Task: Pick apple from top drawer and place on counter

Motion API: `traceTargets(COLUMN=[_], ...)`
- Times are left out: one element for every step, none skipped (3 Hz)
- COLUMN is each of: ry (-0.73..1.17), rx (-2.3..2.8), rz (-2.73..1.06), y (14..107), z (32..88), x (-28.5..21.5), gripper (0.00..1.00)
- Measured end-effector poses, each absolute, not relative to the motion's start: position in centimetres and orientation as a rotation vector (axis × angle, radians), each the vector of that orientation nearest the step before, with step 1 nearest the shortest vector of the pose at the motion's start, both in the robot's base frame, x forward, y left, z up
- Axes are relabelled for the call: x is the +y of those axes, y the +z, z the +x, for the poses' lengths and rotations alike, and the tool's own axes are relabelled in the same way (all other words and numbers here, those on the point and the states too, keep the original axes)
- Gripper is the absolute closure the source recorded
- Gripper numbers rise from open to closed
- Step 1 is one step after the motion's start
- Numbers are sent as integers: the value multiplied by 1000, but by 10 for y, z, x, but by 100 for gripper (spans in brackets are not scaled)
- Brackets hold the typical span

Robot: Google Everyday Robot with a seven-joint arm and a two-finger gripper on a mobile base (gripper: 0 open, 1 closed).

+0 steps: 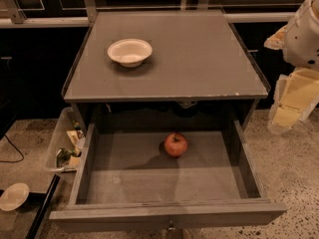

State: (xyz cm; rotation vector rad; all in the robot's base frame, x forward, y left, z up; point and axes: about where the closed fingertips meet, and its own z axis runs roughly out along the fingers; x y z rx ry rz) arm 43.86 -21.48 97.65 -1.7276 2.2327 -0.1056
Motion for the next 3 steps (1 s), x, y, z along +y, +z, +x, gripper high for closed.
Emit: traceTargets(ry=[-112,-32,75], rx=[2227,2218,2206], rz=[-1725,-1674,-1604], y=[977,955,914], z=[438,443,452], x=[-214,-209,-202], gripper=[0,0,0])
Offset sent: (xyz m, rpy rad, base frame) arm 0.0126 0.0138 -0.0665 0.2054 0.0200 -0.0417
